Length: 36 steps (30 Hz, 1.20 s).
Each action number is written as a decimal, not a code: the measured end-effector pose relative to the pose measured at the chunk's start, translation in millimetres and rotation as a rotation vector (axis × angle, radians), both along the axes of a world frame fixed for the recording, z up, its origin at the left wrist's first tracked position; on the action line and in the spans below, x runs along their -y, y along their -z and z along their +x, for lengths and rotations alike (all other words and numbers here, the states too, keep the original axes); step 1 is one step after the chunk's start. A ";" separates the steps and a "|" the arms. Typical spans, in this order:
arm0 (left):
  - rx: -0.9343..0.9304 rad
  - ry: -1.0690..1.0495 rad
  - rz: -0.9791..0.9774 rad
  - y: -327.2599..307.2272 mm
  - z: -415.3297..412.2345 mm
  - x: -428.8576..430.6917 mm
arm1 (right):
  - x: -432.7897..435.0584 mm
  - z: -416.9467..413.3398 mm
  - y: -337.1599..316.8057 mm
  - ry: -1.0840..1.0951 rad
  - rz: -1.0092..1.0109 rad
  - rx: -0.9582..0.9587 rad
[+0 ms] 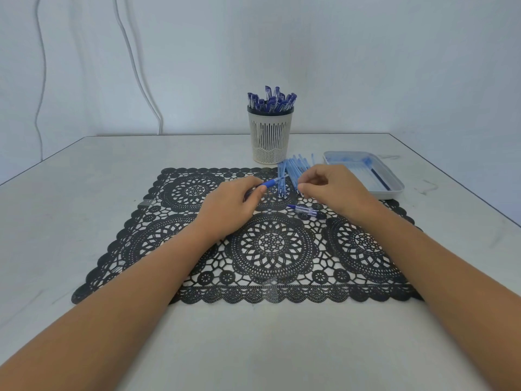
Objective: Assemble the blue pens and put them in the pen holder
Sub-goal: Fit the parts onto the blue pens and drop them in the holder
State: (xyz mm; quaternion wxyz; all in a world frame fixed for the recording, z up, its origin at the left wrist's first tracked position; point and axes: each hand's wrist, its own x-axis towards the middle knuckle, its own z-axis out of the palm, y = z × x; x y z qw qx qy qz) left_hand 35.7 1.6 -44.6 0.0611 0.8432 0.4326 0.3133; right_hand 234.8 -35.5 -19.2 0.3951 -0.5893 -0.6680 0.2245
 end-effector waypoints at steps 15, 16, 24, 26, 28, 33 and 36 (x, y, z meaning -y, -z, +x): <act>0.075 -0.016 -0.012 0.3 -0.8 -1.9 | 5.1 -6.6 2.4 -0.137 0.010 0.257; 0.069 -0.006 -0.012 0.2 -0.6 -1.7 | 3.7 -5.8 1.4 -0.089 0.028 0.194; -0.023 0.096 0.051 2.8 3.2 0.5 | 0.6 -9.7 1.1 -0.055 0.040 -0.009; -0.028 0.098 0.050 2.4 3.2 0.8 | -0.9 -7.1 1.2 -0.033 0.025 -0.044; -0.023 0.084 0.045 2.0 2.7 0.7 | -3.8 -0.9 1.0 -0.003 -0.022 -0.161; -0.018 0.019 0.010 1.2 0.6 -1.2 | -13.4 17.5 -0.3 0.136 -0.033 -0.312; 0.004 -0.040 -0.005 0.1 -0.4 -1.5 | -17.7 30.8 -5.7 0.285 0.040 -0.472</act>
